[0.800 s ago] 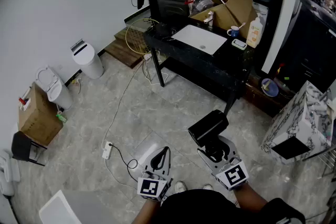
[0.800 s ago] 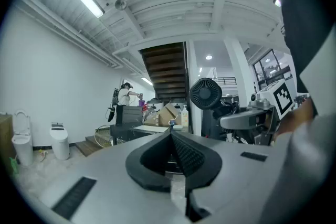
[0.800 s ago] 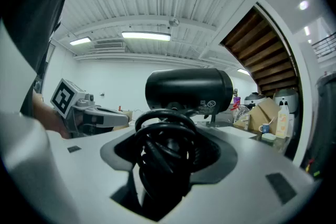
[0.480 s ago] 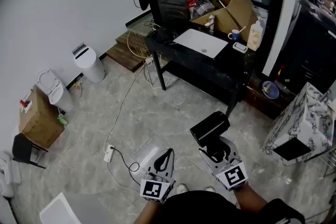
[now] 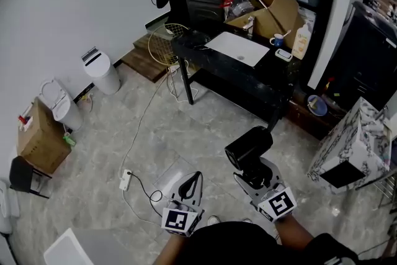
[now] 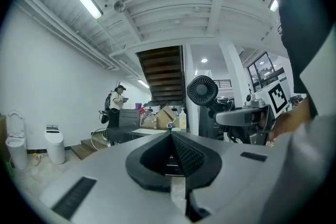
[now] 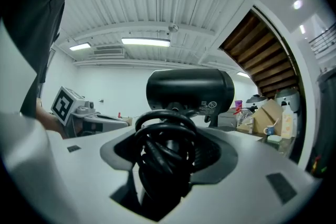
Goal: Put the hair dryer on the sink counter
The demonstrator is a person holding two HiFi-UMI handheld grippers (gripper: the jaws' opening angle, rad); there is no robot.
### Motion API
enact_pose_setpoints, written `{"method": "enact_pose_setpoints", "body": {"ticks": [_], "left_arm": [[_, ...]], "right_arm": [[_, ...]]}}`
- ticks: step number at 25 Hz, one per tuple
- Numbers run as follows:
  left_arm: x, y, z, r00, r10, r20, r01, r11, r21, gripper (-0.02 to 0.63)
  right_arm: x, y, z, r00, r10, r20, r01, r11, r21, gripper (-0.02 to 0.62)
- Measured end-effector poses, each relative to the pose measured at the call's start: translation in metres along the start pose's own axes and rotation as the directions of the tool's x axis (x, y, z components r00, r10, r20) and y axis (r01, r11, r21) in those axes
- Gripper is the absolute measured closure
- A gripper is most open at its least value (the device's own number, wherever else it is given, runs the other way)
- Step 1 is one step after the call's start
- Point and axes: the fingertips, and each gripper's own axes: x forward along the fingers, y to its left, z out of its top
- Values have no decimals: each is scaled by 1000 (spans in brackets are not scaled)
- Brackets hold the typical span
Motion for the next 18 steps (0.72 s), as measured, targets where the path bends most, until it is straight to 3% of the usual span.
{"method": "enact_pose_setpoints", "body": {"ticks": [9, 13, 18], "left_arm": [[-5, 36, -1, 1000, -28, 11, 28, 1000, 6, 611], [5, 44, -10, 998, -56, -9, 56, 998, -2, 611], [31, 71, -21, 999, -40, -26, 39, 999, -15, 611]], "right_arm": [[34, 13, -8, 998, -52, -21, 54, 996, 74, 321], [48, 7, -21, 998, -47, -52, 52, 995, 82, 321], [78, -11, -29, 998, -42, -51, 46, 996, 81, 321]]}}
